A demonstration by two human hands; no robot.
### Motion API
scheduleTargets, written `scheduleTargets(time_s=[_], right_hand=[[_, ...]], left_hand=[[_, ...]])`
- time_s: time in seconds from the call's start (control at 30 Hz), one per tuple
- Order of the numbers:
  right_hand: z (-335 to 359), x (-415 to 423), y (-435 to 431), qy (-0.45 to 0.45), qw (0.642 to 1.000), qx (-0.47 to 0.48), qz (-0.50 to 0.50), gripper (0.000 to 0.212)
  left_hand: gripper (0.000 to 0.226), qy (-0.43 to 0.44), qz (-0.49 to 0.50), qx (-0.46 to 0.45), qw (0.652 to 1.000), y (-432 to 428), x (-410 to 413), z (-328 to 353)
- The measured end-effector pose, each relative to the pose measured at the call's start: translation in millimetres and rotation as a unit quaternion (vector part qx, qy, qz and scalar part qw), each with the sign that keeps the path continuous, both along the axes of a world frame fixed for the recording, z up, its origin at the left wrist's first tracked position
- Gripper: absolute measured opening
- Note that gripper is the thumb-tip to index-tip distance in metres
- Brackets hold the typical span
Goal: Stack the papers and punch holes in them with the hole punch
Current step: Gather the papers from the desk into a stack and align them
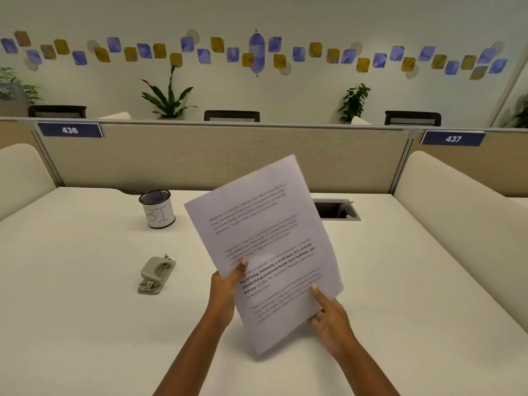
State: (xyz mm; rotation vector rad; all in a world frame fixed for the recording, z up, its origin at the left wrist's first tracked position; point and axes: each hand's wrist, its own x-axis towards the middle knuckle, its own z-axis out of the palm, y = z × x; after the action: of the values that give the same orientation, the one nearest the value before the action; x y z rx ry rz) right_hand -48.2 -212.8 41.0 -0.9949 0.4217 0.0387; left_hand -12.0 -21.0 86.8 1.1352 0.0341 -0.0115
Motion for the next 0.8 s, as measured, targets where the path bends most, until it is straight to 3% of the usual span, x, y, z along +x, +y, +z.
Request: scheduleTargets(time_s=[0.1, 0.2, 0.47, 0.7, 0.8], right_hand=[[0, -1, 2, -0.011, 0.998, 0.068, -0.012, 0.03], [-3, -3, 3, -0.023, 1.0, 0.013, -0.014, 0.024], [10, -2, -37, -0.048, 0.976, -0.201, -0.07, 0.028], [20, 1, -57, -0.122, 0.936, -0.323, -0.075, 0.018], [33, 5, -50, -0.18, 0.911, -0.357, -0.098, 0.024]], left_hand=[[0.02, 0.044, 0.008, -0.071, 0.996, -7, -2, -6], [0.017, 0.064, 0.001, -0.094, 0.993, -8, -1, -11], [0.021, 0.049, 0.06, -0.054, 0.996, 49, 18, -16], [0.026, 0.017, 0.018, 0.188, 0.982, 75, 33, -13], [0.019, -0.015, 0.033, 0.227, 0.973, 69, 37, -9]])
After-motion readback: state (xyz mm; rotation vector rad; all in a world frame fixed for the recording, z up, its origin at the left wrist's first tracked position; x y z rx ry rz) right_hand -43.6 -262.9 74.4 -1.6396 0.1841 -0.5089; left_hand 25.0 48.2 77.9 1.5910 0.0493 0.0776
